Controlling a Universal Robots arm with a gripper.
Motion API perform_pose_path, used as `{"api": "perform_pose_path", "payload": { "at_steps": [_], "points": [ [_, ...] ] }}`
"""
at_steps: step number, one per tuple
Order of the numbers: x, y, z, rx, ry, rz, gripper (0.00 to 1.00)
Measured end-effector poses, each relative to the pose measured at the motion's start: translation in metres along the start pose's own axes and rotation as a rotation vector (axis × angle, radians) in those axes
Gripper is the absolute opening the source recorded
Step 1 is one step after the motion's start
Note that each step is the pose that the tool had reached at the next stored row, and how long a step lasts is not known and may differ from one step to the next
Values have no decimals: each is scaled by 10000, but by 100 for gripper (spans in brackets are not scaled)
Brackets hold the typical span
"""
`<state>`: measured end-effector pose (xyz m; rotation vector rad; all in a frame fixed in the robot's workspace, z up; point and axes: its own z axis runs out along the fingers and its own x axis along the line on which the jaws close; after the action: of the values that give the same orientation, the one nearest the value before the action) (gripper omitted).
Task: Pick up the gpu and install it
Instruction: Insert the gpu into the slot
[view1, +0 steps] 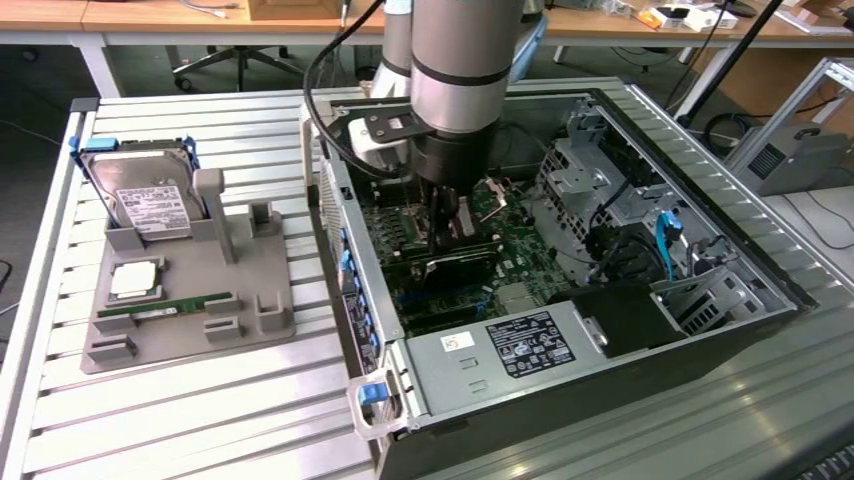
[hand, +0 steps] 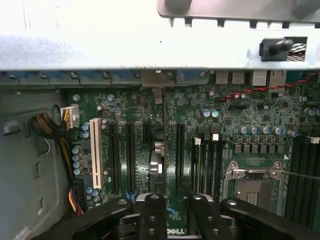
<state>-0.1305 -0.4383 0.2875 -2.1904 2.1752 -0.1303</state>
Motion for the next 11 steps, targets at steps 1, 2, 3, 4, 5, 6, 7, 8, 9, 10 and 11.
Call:
{"api": "perform_pose_path", "payload": {
  "at_steps": [1,2,3,4,5,6,7,8,9,10,11],
  "points": [
    [-4,-17,1,-10,-19,-24,20],
    [-5,-41,4,-24,-40,-43,14],
    [-5,-81,8,-51,-71,-62,14],
    [-6,-125,12,-75,-103,-77,11],
    [-6,-170,16,-96,-132,-86,11],
    [-6,-214,20,-116,-158,-96,11],
    [-5,-269,25,-142,-187,-106,11],
    [-5,-313,30,-163,-208,-111,11],
    [-5,-354,34,-183,-224,-116,11],
    [-5,-404,39,-207,-242,-122,11],
    [-5,-469,46,-235,-267,-129,11]
  ]
}}
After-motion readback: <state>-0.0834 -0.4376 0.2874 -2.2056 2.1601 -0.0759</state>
